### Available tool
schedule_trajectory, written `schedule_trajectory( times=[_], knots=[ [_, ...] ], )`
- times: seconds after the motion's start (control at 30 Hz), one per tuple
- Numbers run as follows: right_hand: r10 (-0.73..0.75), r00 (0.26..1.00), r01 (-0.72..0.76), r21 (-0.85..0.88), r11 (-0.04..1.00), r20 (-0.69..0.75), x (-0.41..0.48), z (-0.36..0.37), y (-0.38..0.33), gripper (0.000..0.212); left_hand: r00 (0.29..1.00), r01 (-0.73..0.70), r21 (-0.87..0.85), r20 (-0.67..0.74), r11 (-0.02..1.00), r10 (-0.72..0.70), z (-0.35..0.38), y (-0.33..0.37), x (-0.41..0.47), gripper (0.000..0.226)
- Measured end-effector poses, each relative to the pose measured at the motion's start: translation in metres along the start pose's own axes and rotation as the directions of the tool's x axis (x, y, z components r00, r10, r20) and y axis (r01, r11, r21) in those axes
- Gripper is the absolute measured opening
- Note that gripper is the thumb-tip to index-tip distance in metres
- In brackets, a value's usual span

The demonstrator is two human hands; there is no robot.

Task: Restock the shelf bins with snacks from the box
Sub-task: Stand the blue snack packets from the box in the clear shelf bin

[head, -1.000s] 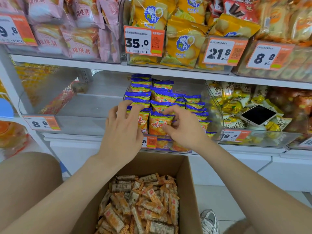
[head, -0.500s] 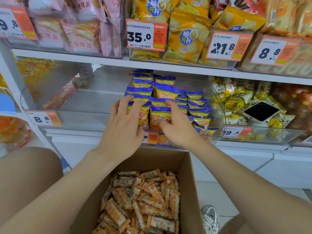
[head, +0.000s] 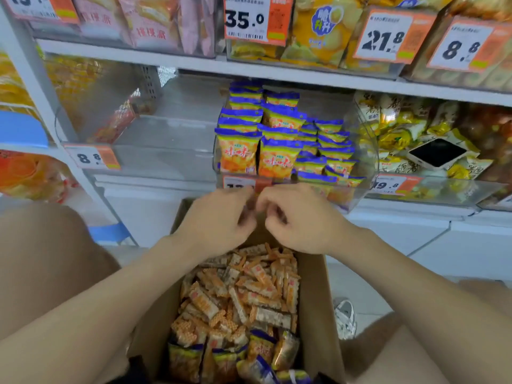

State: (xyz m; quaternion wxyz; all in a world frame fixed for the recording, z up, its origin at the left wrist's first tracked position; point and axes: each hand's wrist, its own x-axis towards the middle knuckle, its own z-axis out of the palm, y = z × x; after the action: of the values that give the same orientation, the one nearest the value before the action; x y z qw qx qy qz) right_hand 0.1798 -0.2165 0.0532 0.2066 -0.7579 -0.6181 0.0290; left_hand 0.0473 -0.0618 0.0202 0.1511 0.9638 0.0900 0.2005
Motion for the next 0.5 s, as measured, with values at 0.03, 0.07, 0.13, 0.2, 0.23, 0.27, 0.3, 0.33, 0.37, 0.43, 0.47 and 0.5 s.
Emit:
schedule_trajectory(
  times=[0.03, 0.07, 0.13, 0.2, 0.23, 0.27, 0.3, 0.33, 0.37, 0.43, 0.47, 0.5],
  knots=[
    [0.017, 0.99, -0.011, -0.045, 0.999, 0.14, -0.01, 0.013, -0.004, 0.021, 0.988, -0.011, 0.036, 0.155, 0.999, 0.005, 0.011, -0.006, -0.01, 0.007],
    [0.034, 0.961, -0.013, -0.08, 0.997, 0.276, -0.02, 0.027, -0.009, 0.023, 0.95, -0.027, 0.065, 0.312, 0.998, 0.005, 0.022, -0.012, -0.02, 0.005],
    [0.048, 0.865, 0.011, -0.115, 0.993, 0.5, -0.041, 0.054, -0.02, 0.022, 0.818, -0.036, 0.09, 0.574, 0.995, -0.022, 0.048, -0.026, -0.041, 0.011],
    [0.094, 0.758, -0.011, -0.131, 0.991, 0.645, -0.057, 0.073, -0.032, 0.018, 0.664, -0.003, 0.105, 0.744, 0.994, -0.077, 0.076, -0.037, -0.063, 0.018],
    [0.136, 0.697, -0.046, -0.145, 0.988, 0.704, -0.062, 0.082, -0.035, 0.021, 0.585, 0.01, 0.099, 0.807, 0.995, -0.087, 0.089, -0.04, -0.073, 0.021],
    [0.168, 0.642, -0.072, -0.159, 0.985, 0.748, -0.066, 0.088, -0.038, 0.024, 0.511, 0.024, 0.08, 0.856, 0.996, -0.081, 0.1, -0.04, -0.084, 0.022],
    [0.198, 0.597, -0.085, -0.183, 0.979, 0.778, -0.068, 0.092, -0.038, 0.026, 0.451, 0.039, 0.044, 0.891, 0.998, -0.057, 0.11, -0.038, -0.092, 0.024],
    [0.214, 0.58, -0.095, -0.196, 0.976, 0.786, -0.07, 0.096, -0.038, 0.025, 0.405, 0.065, -0.009, 0.914, 0.998, -0.018, 0.119, -0.035, -0.1, 0.026],
    [0.225, 0.58, -0.103, -0.203, 0.974, 0.783, -0.07, 0.098, -0.037, 0.025, 0.368, 0.105, -0.076, 0.929, 0.992, 0.033, 0.128, -0.03, -0.106, 0.031],
    [0.225, 0.602, -0.115, -0.196, 0.974, 0.767, -0.068, 0.096, -0.033, 0.029, 0.301, 0.175, -0.196, 0.944, 0.965, 0.137, 0.141, -0.018, -0.114, 0.043],
    [0.225, 0.614, -0.129, -0.186, 0.974, 0.756, -0.066, 0.094, -0.03, 0.031, 0.278, 0.196, -0.23, 0.945, 0.953, 0.171, 0.147, -0.013, -0.117, 0.047],
    [0.239, 0.622, -0.138, -0.196, 0.971, 0.746, -0.064, 0.091, -0.026, 0.033, 0.271, 0.207, -0.249, 0.944, 0.946, 0.189, 0.154, -0.007, -0.119, 0.049]
  ],
)
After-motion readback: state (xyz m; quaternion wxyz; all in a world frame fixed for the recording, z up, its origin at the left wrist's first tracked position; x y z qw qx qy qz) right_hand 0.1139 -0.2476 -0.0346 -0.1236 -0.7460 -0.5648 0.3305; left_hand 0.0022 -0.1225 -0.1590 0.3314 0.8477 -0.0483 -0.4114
